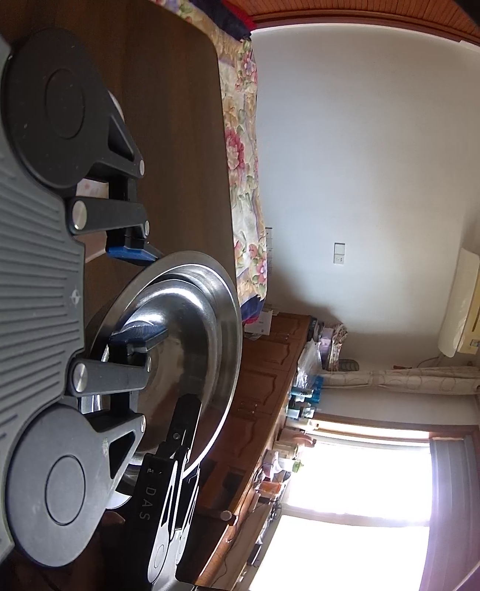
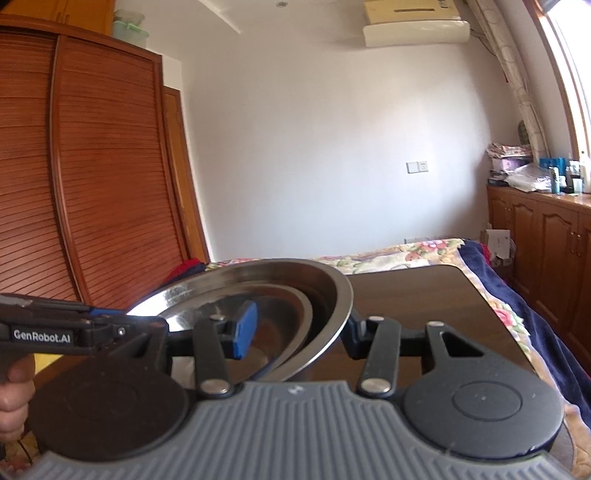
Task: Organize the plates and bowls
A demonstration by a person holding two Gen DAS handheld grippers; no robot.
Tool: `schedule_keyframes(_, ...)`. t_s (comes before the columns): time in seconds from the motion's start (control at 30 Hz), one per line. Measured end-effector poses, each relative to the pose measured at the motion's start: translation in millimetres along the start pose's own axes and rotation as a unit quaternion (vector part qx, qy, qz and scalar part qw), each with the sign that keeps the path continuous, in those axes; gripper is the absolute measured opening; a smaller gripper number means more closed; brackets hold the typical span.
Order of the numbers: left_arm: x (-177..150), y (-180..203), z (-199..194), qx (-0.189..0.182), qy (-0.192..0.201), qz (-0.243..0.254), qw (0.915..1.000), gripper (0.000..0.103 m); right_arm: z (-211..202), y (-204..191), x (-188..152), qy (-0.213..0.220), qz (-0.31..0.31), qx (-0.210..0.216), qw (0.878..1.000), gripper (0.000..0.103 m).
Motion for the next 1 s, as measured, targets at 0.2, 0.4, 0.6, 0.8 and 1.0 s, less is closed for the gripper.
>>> schedule_keyframes(0.2, 1, -25, -14, 0.022, -0.001, -0.005, 0.9997, 0.038, 12, -18, -3, -0.011, -0.008, 0.021, 1.000, 0.050)
schedule_keyframes(0.4, -3, -48, -28, 0.044, -0.004, -0.010, 0.9990, 0.038, 21, -39, -7, -0.018, -0.006, 0.045, 0.999, 0.049)
schedule_keyframes(0.6, -9, -65, -36, 0.058, -0.007, -0.013, 0.9982, 0.038, 27, -55, -16, -0.026, -0.007, 0.055, 0.998, 0.049)
schedule_keyframes(0.8, -24, -77, -41, 0.067, -0.014, -0.020, 0.9975, 0.038, 36, -69, -29, -0.040, -0.013, 0.058, 0.997, 0.049)
schedule_keyframes(1.0, -41, -85, -42, 0.069, -0.025, -0.032, 0.9968, 0.038, 38, -77, -40, -0.057, -0.023, 0.060, 0.996, 0.049)
Point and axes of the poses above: each gripper's, at about its wrist camera, not at the fingertips, and z roughly the way its jaws point, y to its right, x to its top, the point moved 7 cm from there along z, roughly the way its jaws point, and after that the axes turned 12 degrees about z, right-handed, at the moved point
